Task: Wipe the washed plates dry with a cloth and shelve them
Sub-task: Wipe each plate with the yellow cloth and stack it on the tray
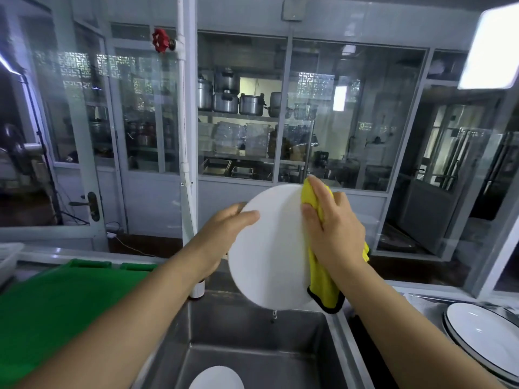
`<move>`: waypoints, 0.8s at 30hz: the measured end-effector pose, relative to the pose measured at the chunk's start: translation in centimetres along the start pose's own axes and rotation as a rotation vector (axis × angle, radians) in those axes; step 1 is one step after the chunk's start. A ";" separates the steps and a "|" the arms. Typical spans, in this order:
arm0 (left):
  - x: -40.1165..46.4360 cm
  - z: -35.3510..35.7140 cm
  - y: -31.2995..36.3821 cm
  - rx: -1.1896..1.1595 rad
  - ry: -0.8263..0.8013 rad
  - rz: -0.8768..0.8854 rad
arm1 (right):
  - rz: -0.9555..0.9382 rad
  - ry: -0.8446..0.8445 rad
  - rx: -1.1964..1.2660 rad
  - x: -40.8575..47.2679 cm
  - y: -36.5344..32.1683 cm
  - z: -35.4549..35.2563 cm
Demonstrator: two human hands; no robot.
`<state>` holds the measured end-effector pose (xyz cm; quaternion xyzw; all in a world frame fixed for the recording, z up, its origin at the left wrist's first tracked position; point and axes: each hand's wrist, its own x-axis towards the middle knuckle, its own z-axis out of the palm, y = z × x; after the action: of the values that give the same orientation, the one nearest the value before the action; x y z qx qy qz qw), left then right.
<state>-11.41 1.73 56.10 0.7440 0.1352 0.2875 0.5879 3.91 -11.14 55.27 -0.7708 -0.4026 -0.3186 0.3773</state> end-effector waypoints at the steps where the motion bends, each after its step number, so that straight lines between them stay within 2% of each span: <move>1: 0.4 -0.1 0.4 0.056 0.002 0.002 | -0.092 0.013 -0.062 0.1 -0.2 0.1; 6: 0.5 0.5 -0.1 0.241 0.103 0.086 | -0.305 0.135 -0.161 0.1 -1.2 0.4; 11: -0.3 2.0 0.2 0.168 0.178 0.151 | -0.434 0.229 -0.256 0.5 -2.8 0.8; 13: -0.7 2.1 0.3 0.121 0.206 0.136 | -0.401 0.230 -0.278 0.7 -2.5 0.8; 19: -1.1 1.3 0.0 -0.128 0.381 0.077 | -0.088 0.217 -0.320 -0.4 -0.6 1.8; 24: -1.1 1.7 -1.0 -0.166 0.405 0.023 | -0.040 0.213 -0.322 -1.1 -0.7 2.4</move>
<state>-11.15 0.07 54.57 0.6216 0.2176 0.4479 0.6046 3.26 -9.28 53.32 -0.7749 -0.3193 -0.4661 0.2834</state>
